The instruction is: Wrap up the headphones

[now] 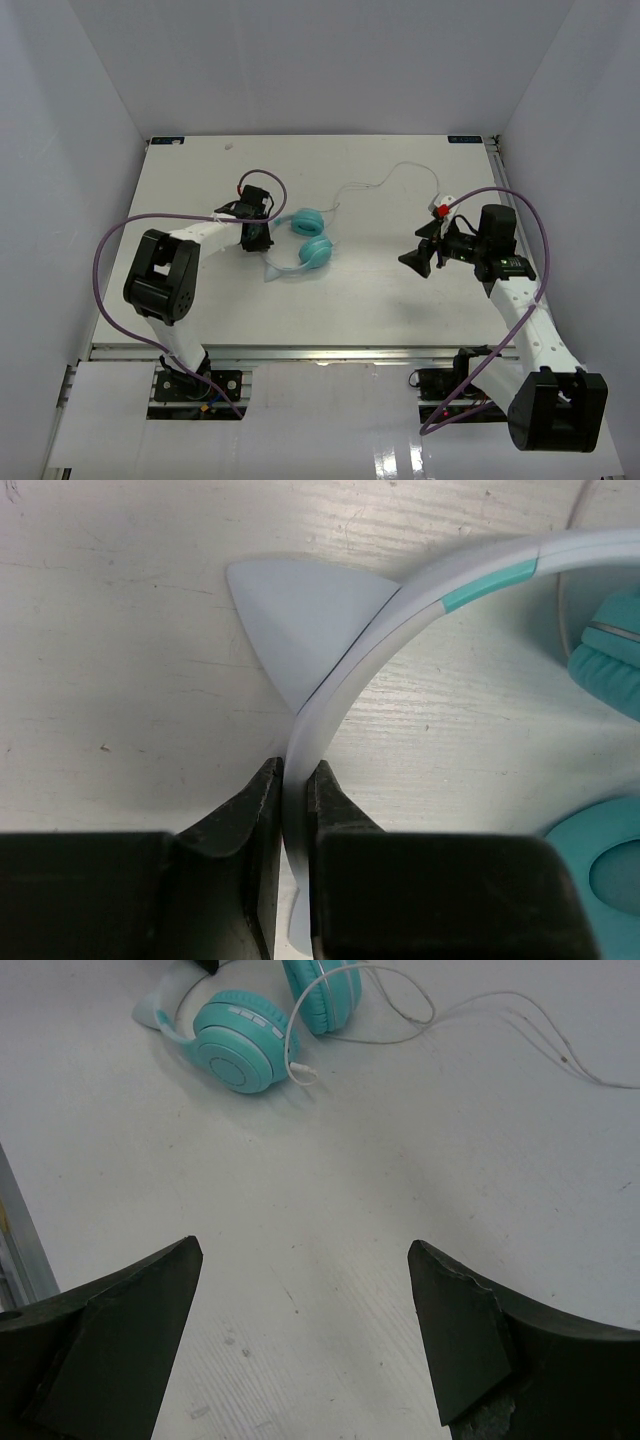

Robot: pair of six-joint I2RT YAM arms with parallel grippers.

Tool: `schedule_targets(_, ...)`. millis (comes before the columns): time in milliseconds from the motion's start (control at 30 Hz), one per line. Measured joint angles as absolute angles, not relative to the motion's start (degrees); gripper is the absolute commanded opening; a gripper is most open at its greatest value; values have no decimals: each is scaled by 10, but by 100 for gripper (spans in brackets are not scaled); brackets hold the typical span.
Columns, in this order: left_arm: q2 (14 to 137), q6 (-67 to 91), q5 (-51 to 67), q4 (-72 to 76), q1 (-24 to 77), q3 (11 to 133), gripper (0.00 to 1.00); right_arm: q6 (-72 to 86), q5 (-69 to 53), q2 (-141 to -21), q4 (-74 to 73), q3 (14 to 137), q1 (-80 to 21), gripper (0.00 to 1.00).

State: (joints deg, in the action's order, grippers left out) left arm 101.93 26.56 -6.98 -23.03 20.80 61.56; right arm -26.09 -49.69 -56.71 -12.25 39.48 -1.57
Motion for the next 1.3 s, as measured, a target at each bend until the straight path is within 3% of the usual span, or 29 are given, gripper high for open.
schedule_targets(367, 987, 225, -111, -239, 212, 611, 0, -343, -553, -567, -164, 389, -9, 90)
schedule_targets(533, 852, 129, -199, -270, 226, 623, 0, -516, -600, -582, -255, 425, -9, 90)
schedule_targets(733, 729, 94, -171, -264, 226, 646, 0, -628, -663, -690, -276, 576, -41, 90)
schedule_targets(967, 704, 112, -87, -291, 229, 606, 0, -452, -568, -772, -79, 615, -176, 90)
schedule_targets(1100, 674, 129, -54, -322, 230, 584, 0, -348, -533, -827, 14, 627, -201, 90)
schedule_targets(1300, 615, 157, -9, -332, 230, 583, 0, -313, -544, -870, 45, 648, -220, 95)
